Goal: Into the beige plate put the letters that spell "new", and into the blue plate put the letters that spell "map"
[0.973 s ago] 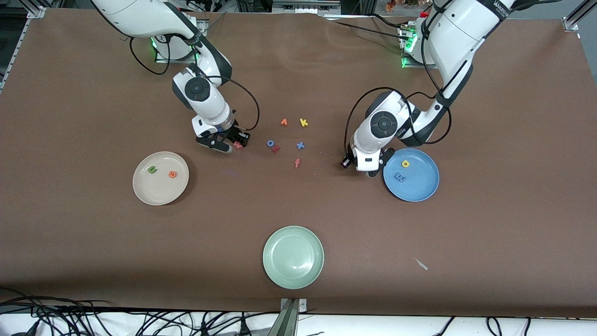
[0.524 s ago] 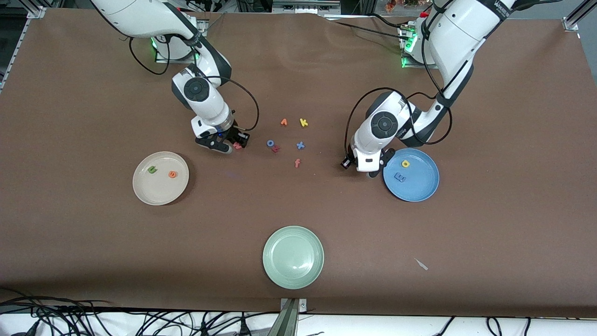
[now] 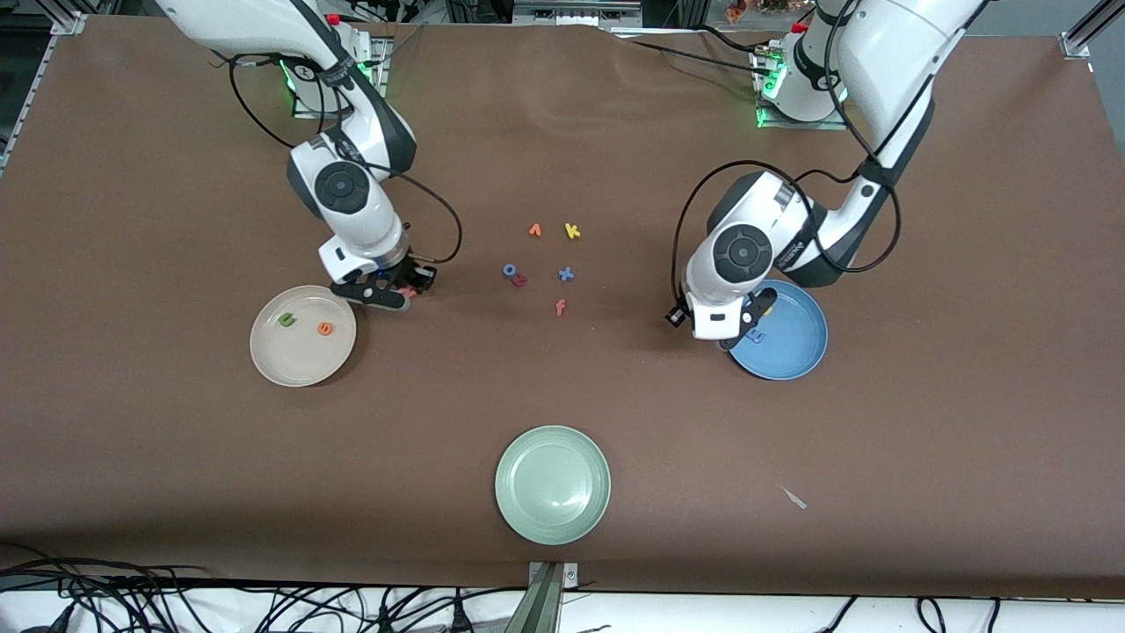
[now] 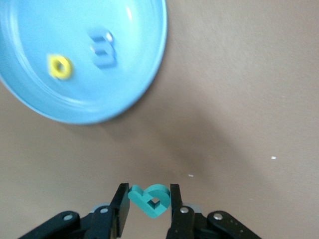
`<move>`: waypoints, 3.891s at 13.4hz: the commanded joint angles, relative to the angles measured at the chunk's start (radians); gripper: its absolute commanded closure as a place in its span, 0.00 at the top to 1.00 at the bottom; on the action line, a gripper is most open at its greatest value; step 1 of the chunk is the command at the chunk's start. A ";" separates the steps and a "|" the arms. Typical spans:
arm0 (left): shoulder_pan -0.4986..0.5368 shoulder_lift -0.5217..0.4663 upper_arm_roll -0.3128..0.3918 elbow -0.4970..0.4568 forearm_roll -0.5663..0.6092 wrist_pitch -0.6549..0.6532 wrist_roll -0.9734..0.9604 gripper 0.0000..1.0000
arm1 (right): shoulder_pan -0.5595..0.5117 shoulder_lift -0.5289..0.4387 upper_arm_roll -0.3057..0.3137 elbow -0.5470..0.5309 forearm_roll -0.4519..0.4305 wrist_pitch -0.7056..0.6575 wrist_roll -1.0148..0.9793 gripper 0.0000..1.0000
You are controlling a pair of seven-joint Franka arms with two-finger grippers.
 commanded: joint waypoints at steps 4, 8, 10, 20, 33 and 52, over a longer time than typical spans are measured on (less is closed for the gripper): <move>0.204 -0.001 -0.001 0.011 0.037 -0.072 0.509 0.31 | -0.022 -0.027 -0.214 0.036 0.002 -0.053 -0.519 0.24; 0.296 0.050 -0.003 0.013 0.077 -0.054 0.666 1.00 | -0.035 -0.024 -0.245 0.041 0.020 -0.049 -0.578 0.47; 0.296 0.007 -0.016 0.024 0.065 -0.067 0.664 1.00 | -0.036 -0.024 -0.247 0.042 0.024 -0.046 -0.591 0.63; 0.290 -0.049 -0.159 0.387 0.061 -0.499 0.872 1.00 | -0.036 -0.064 -0.210 0.345 0.160 -0.482 -0.598 0.81; 0.014 -0.611 0.372 0.004 -0.126 -0.295 1.484 1.00 | -0.045 -0.119 -0.300 0.746 0.244 -0.933 -0.756 0.99; 0.003 -0.602 0.412 0.085 -0.191 -0.366 1.447 1.00 | -0.038 -0.110 -0.293 0.812 0.191 -1.011 -0.752 1.00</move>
